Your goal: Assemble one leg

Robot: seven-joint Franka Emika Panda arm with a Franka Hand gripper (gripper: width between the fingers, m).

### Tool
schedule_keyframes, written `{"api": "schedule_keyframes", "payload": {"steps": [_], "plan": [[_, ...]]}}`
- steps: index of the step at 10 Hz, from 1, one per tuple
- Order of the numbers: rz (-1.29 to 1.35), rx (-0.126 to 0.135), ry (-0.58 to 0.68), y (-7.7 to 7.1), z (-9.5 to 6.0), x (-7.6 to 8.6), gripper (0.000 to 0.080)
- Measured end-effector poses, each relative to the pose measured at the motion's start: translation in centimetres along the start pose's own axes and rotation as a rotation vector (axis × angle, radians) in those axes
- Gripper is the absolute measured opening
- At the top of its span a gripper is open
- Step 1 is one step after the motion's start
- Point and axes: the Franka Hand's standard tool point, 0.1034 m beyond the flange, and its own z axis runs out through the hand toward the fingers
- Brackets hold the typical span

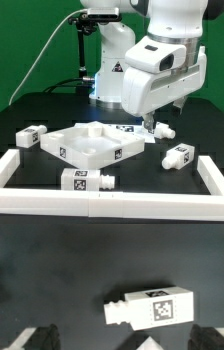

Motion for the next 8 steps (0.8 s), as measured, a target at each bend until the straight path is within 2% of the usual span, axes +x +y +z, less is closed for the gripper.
{"api": "schedule_keyframes", "payload": {"steps": [1,2,4,8], "plan": [[0.102,0.000,0.003,0.0,0.6,-0.5,0.0650],[0.231,0.014,-0.001,-0.6,1.3,-0.9,0.0650],[0.443,0.092,0.031,-1.4,2.2,-0.5,0.0650],[0.434,0.093,0.031,-1.4,2.2,-0.5,0.0650]]}}
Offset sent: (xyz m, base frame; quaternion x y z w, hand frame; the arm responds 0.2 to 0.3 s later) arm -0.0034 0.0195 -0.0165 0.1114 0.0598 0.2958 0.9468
